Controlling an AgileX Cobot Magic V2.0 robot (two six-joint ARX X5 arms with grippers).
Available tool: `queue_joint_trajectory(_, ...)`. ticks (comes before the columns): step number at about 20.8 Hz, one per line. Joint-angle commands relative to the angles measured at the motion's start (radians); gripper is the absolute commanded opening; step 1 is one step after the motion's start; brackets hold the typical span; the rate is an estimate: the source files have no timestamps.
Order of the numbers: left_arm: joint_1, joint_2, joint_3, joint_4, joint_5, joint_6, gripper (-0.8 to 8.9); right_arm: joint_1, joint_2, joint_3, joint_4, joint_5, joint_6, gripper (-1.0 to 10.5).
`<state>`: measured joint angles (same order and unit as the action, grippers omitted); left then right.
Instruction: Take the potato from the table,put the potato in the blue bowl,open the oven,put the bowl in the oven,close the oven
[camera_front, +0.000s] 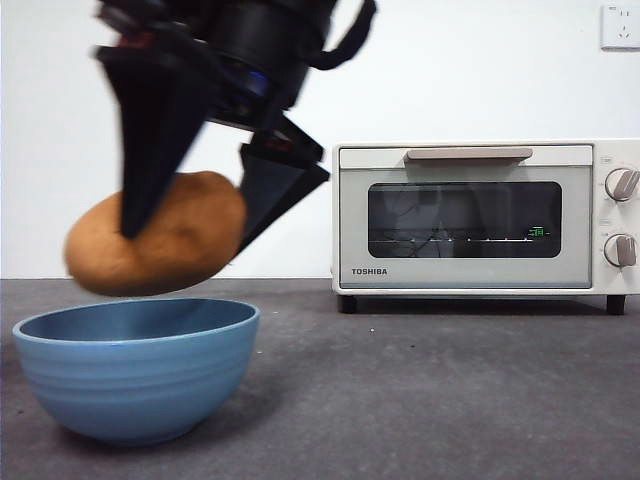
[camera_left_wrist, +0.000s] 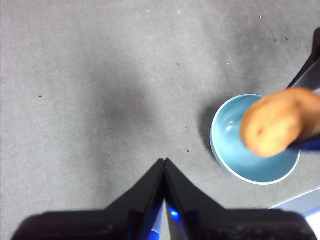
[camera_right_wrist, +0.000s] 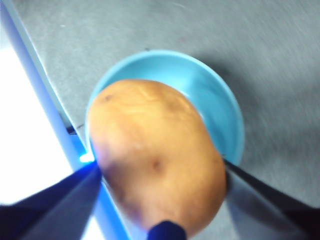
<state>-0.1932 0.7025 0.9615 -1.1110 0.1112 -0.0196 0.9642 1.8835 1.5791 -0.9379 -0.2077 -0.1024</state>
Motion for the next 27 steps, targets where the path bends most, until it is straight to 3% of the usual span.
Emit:
queue_joint_trajectory(1,-0.004,-0.004,0.002,0.005,0.001,-0.003,-0.05,0.031,0.003,-0.011,0.024,0.067,0.006,6.7)
queue_joint_trajectory(4,-0.004,-0.005,0.002,0.0,0.001,-0.003,-0.05,0.058,0.003,-0.011,0.047,0.138,0.006,7.3)
queue_joint_trajectory(7,-0.005,-0.005,0.002,0.0,0.002,-0.003,-0.05,0.062,-0.008,-0.003,0.031,0.142,0.006,7.2)
queue_joint_trajectory(9,-0.005,-0.002,0.002,0.02,0.021,-0.003,-0.05,0.058,-0.053,0.026,-0.037,0.229,-0.004,7.2)
queue_joint_trajectory(12,-0.005,0.044,0.002,0.111,0.171,-0.002,-0.05,0.034,-0.192,0.046,-0.11,0.371,-0.025,7.1)
queue_joint_trajectory(13,-0.005,0.072,0.002,0.153,0.224,-0.002,-0.05,0.016,-0.248,0.046,-0.119,0.394,-0.02,6.4)
queue_joint_trajectory(15,-0.005,0.143,0.013,0.236,0.312,-0.002,-0.05,-0.041,-0.363,0.046,-0.145,0.404,0.017,3.7)
queue_joint_trajectory(17,-0.005,0.24,0.053,0.285,0.363,-0.001,-0.05,-0.115,-0.473,0.046,-0.184,0.402,0.064,0.6)
queue_joint_trajectory(18,-0.009,0.299,0.09,0.29,0.369,0.006,-0.05,-0.155,-0.525,0.046,-0.209,0.403,0.08,-0.1)
queue_joint_trajectory(22,-0.059,0.568,0.303,0.292,0.369,0.049,-0.05,-0.293,-0.708,0.044,-0.27,0.403,0.105,-0.1)
queue_joint_trajectory(27,-0.22,0.895,0.631,0.334,0.378,0.049,-0.05,-0.389,-0.87,0.013,-0.324,0.444,0.157,-0.1)
